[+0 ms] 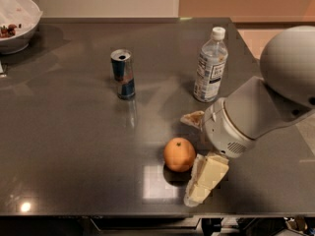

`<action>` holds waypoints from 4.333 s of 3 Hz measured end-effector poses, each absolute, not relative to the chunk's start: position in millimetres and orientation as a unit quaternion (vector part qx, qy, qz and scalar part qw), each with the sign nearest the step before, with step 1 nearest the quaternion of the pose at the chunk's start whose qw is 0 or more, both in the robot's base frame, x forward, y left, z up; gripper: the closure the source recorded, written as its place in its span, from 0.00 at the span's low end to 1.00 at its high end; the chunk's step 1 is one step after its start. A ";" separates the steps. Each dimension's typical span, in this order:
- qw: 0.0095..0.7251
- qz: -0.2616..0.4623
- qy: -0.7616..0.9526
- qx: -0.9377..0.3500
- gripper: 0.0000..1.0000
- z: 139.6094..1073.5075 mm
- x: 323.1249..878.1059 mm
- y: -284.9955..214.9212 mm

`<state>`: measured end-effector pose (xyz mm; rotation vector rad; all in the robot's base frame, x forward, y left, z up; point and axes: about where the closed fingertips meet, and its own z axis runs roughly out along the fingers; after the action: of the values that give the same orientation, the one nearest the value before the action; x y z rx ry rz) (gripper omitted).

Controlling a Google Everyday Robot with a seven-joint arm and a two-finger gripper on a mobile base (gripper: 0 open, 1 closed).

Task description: Move orange near blue plastic bottle

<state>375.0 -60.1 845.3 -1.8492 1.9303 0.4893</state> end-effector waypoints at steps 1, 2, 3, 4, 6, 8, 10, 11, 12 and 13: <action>0.208 0.185 0.691 -0.667 0.18 844.0 374.3 -51.5; 0.206 0.187 0.691 -0.667 0.41 844.3 374.2 -48.5; 0.204 0.182 0.698 -0.663 0.66 847.7 377.4 -52.2; 0.211 0.166 0.715 -0.646 0.88 860.4 395.5 -66.3; 0.233 0.112 0.770 -0.583 1.00 885.1 450.0 -124.4; 0.266 0.112 0.792 -0.537 1.00 874.5 484.7 -153.1; 0.302 0.102 0.795 -0.516 0.82 862.7 509.3 -164.5; 0.315 0.088 0.796 -0.510 0.59 858.4 518.1 -168.5; 0.323 0.079 0.795 -0.508 0.35 854.1 524.0 -170.4; 0.328 0.075 0.794 -0.507 0.12 851.8 527.0 -171.4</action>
Offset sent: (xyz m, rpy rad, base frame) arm 0.0010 0.0135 -0.0036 0.0134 0.0311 0.0108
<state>527.0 -171.4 851.8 -1.3274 2.0784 0.1967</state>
